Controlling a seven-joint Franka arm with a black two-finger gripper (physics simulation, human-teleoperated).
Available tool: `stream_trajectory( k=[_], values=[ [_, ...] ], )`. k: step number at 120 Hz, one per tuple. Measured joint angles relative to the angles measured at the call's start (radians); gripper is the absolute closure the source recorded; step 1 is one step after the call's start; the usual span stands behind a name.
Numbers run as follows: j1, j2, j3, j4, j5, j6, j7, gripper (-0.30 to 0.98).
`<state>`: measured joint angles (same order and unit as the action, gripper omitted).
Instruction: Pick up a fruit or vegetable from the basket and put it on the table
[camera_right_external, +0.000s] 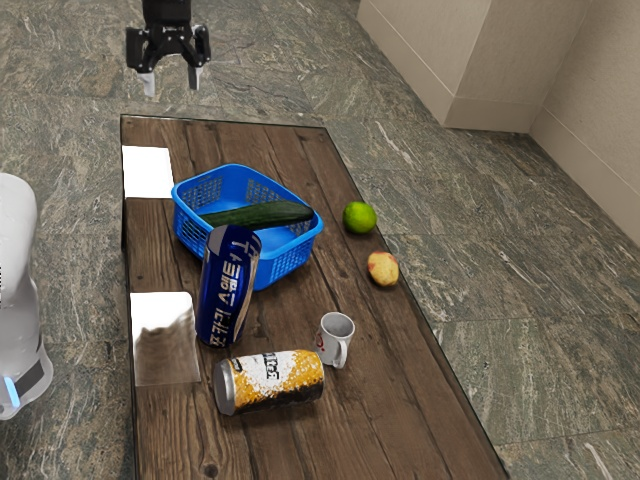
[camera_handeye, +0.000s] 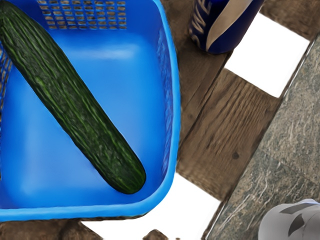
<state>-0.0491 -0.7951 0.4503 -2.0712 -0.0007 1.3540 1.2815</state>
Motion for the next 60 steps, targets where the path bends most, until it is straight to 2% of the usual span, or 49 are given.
stream_trajectory(
  k=[9, 19, 23, 37, 52, 60],
  values=[
    [0.020, 0.015, 0.043, -0.046, 0.007, 0.061, -0.003, 0.00],
    [0.020, 0.028, 0.031, -0.054, 0.033, 0.106, -0.046, 0.00],
    [0.015, 0.039, -0.006, -0.055, 0.038, 0.119, -0.068, 0.00],
    [-0.081, 0.138, -0.044, -0.064, 0.044, 0.172, -0.136, 0.00],
    [-0.182, 0.165, 0.077, -0.106, 0.030, 0.249, -0.195, 0.00],
    [-0.267, 0.184, 0.195, -0.110, -0.004, 0.277, -0.222, 0.00]
  ],
)
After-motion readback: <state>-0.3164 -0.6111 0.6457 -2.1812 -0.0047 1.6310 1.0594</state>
